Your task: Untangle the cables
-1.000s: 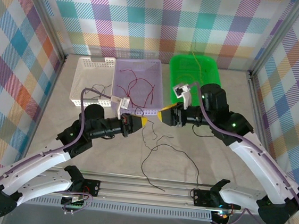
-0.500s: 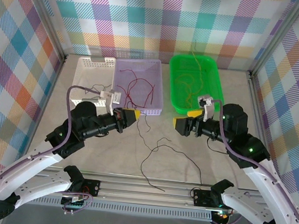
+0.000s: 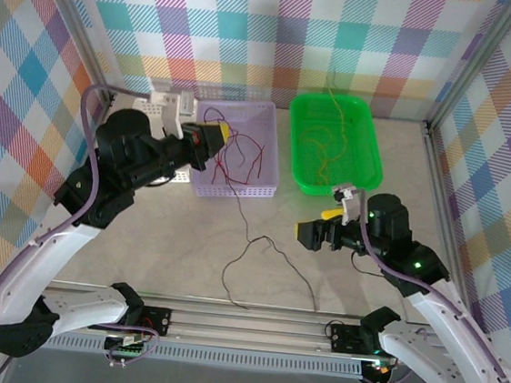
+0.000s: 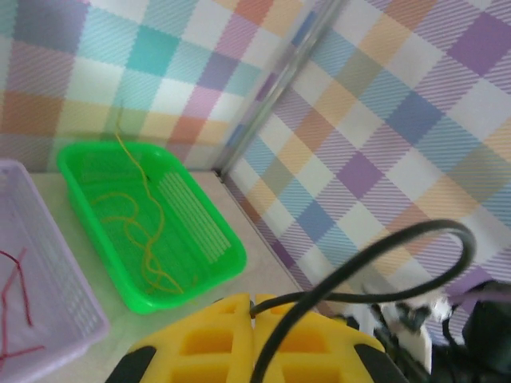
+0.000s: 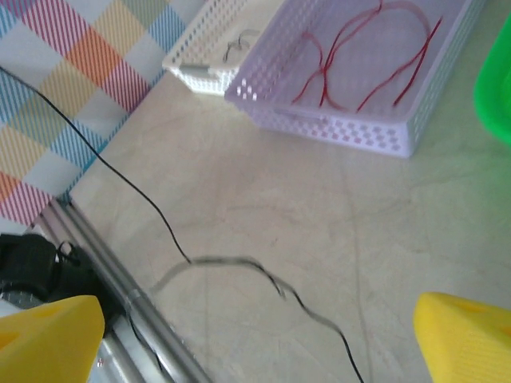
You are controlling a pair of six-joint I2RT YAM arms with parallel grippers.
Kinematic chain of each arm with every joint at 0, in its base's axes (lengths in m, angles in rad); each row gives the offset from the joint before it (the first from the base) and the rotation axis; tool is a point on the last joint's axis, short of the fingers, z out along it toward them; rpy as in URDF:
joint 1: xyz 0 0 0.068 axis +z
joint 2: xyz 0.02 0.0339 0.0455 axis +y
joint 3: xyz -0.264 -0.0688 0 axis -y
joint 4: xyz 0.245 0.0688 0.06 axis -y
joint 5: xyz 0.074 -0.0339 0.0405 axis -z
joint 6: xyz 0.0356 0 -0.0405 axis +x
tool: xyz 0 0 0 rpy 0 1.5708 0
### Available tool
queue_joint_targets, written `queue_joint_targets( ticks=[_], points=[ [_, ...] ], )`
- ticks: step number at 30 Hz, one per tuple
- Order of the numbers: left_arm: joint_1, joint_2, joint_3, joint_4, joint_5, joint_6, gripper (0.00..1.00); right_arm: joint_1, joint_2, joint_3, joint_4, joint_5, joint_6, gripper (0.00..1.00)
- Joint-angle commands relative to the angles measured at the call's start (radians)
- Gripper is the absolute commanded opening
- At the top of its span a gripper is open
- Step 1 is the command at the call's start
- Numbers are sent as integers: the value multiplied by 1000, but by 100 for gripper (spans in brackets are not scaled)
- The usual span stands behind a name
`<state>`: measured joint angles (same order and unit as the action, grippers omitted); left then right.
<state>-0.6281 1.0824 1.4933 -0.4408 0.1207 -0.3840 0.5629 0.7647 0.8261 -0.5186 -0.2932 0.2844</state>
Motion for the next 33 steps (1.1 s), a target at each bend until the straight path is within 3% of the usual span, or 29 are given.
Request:
queue_joint_targets(
  ticks=[1, 6, 10, 14, 21, 27, 33],
  points=[
    [56, 59, 107, -84, 37, 52, 0, -4, 34, -59, 79, -106, 28, 98],
    [111, 142, 246, -123, 73, 42, 0, 7, 87, -156, 278, -205, 109, 98],
    [117, 193, 331, -133, 74, 32, 0, 98, 173, -189, 459, -197, 149, 98],
    [119, 228, 367, -113, 74, -10, 0, 231, 304, -156, 588, -111, 131, 100],
    [119, 211, 348, -59, 13, -101, 0, 336, 551, -81, 885, -37, 211, 100],
    [110, 154, 284, -18, -92, -211, 0, 397, 678, -45, 1096, 113, 235, 100],
    [32, 106, 241, -23, -252, -243, 0, 444, 753, -52, 1288, 293, 252, 100]
  ],
)
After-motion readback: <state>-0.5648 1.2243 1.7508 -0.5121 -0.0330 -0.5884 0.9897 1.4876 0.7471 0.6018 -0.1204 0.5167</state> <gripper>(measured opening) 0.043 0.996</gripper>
